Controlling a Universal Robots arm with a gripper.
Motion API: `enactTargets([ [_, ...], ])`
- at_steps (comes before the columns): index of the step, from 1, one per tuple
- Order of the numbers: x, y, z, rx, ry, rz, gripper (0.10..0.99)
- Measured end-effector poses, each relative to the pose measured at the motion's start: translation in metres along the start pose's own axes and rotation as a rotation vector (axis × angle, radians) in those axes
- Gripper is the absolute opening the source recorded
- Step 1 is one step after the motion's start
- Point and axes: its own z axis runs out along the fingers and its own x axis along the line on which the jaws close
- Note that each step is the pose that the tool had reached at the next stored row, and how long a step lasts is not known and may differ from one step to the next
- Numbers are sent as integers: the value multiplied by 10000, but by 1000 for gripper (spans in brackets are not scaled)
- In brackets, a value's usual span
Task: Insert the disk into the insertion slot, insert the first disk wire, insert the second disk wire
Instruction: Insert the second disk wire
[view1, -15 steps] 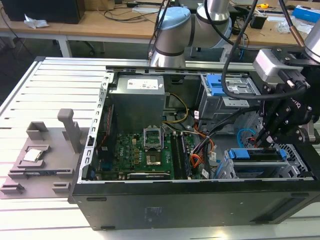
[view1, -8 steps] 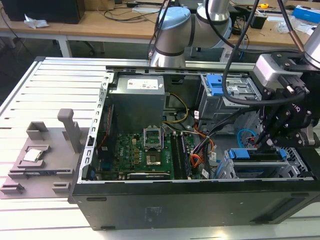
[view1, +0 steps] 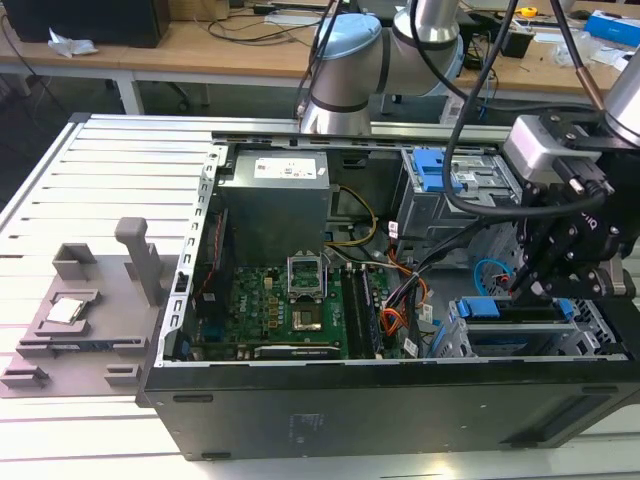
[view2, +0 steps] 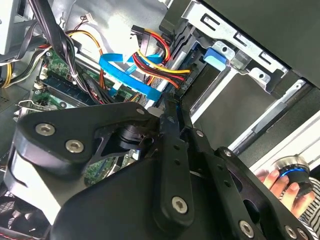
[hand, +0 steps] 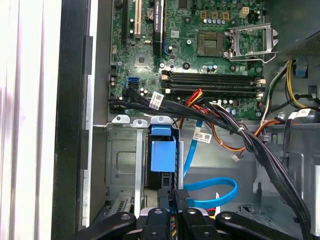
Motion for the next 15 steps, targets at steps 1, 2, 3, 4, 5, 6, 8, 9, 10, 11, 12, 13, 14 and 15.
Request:
enactTargets([
  [1, 0, -2, 4, 0, 2, -1, 165],
  [2, 0, -6, 5, 0, 2, -1, 165],
  [3, 0, -12, 8, -2, 2, -1, 165],
  [4, 0, -16, 9, -1, 2, 0, 165],
  [5, 1, -17, 17, 0, 2, 2, 165],
  [6, 3, -18, 23, 0, 4, 1, 165],
  [8, 5, -20, 43, 1, -12, -1, 165],
  [9, 6, -20, 44, 0, -3, -1, 165],
  [10, 8, -20, 51, 0, 2, -1, 165],
  [11, 13, -20, 59, -1, 2, 0, 165],
  [12, 16, -20, 63, -1, 2, 0, 165],
  [13, 18, -19, 68, -1, 3, 0, 165],
  [14, 20, -18, 73, -1, 7, 0, 165],
  [15, 21, -17, 76, 0, 7, 0, 165],
])
